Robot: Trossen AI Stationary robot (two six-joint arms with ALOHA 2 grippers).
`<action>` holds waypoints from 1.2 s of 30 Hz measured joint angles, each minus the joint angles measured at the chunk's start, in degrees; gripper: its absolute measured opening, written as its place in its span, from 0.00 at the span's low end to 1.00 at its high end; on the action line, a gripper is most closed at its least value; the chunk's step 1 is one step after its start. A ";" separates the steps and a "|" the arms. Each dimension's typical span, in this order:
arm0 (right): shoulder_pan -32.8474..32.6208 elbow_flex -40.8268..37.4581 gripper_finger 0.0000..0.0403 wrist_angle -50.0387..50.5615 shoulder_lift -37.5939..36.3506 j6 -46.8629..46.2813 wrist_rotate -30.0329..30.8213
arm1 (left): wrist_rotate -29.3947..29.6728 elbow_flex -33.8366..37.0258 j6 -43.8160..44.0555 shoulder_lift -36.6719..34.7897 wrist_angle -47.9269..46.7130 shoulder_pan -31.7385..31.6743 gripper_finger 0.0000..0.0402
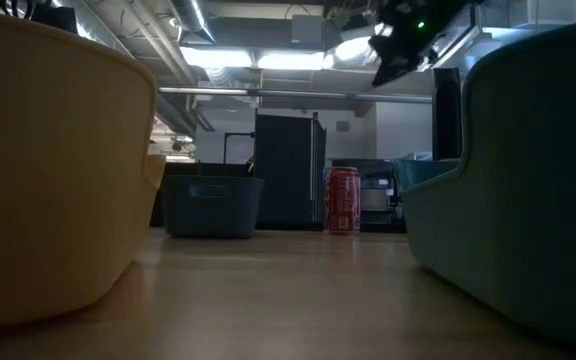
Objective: Sort soda cans
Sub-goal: Put the red and white soda can into the blue bin
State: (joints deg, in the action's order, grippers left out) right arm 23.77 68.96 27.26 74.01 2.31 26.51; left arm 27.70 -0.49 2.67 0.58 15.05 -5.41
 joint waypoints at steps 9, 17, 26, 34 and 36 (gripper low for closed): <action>1.66 8.83 0.48 6.61 9.96 -0.53 -18.82 | -0.04 -0.02 5.63 0.00 -0.92 0.07 0.00; 7.05 14.09 0.70 12.00 14.13 -0.56 -25.09 | -0.60 -0.02 9.70 0.00 -1.18 0.18 0.00; 6.99 13.90 0.74 11.79 13.98 -0.48 -22.06 | -0.63 -0.02 7.83 0.00 -1.19 0.05 0.00; 6.95 13.80 0.82 7.37 16.74 -4.34 -21.91 | -0.62 -0.02 7.31 0.00 -1.16 0.02 0.00; 6.68 13.80 0.89 7.33 18.47 -6.53 -22.16 | -0.41 -0.02 6.49 0.00 -1.15 0.02 0.00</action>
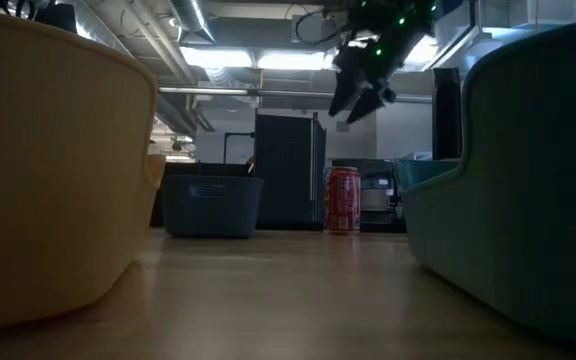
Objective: Sort soda cans
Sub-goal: Put the red and white soda can into the blue bin
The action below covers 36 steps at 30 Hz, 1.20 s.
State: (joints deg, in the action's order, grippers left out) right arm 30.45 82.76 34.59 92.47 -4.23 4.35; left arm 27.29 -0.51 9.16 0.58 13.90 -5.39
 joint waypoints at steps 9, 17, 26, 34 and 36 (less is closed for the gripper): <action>-0.10 -0.09 0.89 -0.43 2.72 -1.69 1.85 | 0.13 0.00 -0.64 0.00 0.01 -0.01 0.00; 0.60 -0.07 0.84 -1.00 4.06 -5.42 2.77 | 0.22 0.00 -0.40 0.00 0.00 0.00 0.00; 1.16 -0.07 0.84 -0.21 9.75 -10.57 1.15 | 1.13 0.00 -1.85 -0.01 -0.05 0.00 0.00; 1.06 -0.07 0.84 3.45 11.42 -11.95 2.21 | 1.11 0.00 -1.69 -0.02 -0.06 0.00 0.00; 1.03 -0.04 0.84 3.49 11.56 -11.86 3.67 | 1.11 0.00 -1.73 0.00 -0.04 -0.02 0.00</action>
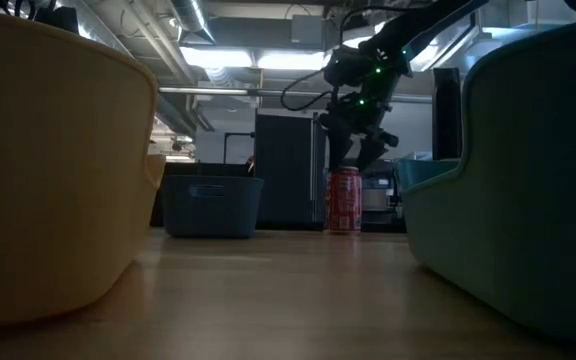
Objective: Sort soda cans
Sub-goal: Put the red and white soda can into the blue bin
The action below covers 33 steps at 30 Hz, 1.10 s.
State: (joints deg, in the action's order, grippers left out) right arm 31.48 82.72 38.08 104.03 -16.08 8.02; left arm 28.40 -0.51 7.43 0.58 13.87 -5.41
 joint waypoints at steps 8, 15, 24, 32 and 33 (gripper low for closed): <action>0.04 -0.02 0.84 -0.85 0.19 0.90 -0.75 | 0.00 0.00 -0.34 -0.02 -0.02 0.02 0.00; 0.38 -0.02 0.84 -1.73 1.90 1.17 -1.19 | -0.02 0.00 -0.36 -0.02 -0.13 0.02 0.00; 0.46 -0.02 0.84 -1.43 4.00 1.15 -2.24 | -0.03 0.00 -0.04 -0.04 -3.81 0.01 0.00; 0.39 -0.02 0.78 -0.63 4.00 2.60 -1.73 | -0.04 0.00 -0.38 -0.04 -4.02 0.00 0.00; 0.39 -0.02 0.76 -0.62 4.00 2.74 -1.67 | -0.04 0.00 -0.38 -0.04 -4.02 0.01 0.00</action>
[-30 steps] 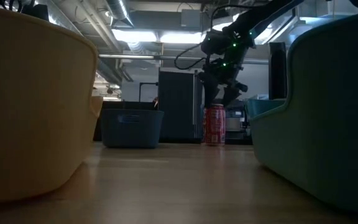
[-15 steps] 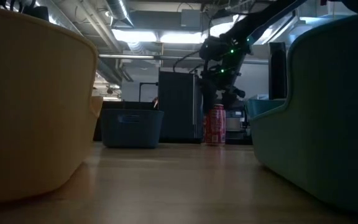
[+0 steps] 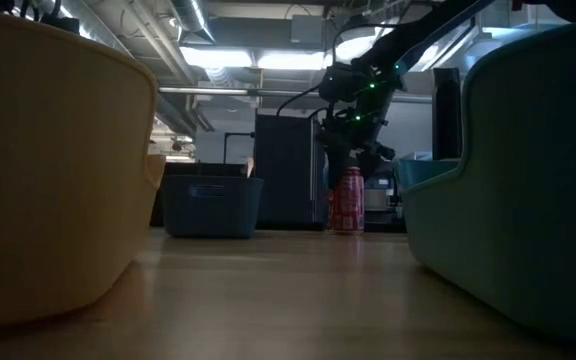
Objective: Sort soda cans
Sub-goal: Put the red and white soda can into the blue bin
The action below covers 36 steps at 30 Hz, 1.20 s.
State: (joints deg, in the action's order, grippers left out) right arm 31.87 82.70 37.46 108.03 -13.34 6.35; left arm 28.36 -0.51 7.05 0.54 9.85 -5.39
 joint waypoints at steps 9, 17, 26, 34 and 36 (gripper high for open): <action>-0.01 0.16 0.72 0.29 -0.28 1.80 -0.84 | 0.00 0.00 -1.38 0.00 -0.28 0.00 0.00; -1.21 7.39 0.72 4.95 -0.90 3.74 -2.93 | 0.00 0.00 -2.97 0.04 -0.28 0.01 0.00; -6.39 14.08 0.73 0.05 -0.94 7.70 -4.78 | 0.00 0.00 -3.02 0.04 -0.28 -0.02 0.00; -9.78 14.14 0.73 -14.88 0.99 8.08 -9.56 | 0.00 0.00 -3.02 0.04 -0.24 0.00 0.00; -10.42 14.08 0.73 -18.76 1.69 8.09 -9.64 | 0.00 0.00 -3.02 0.04 -0.24 0.00 0.00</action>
State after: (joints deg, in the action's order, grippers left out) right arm 21.45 96.77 18.70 109.71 -5.26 -3.29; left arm 28.36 -0.51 4.03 0.58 9.61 -5.39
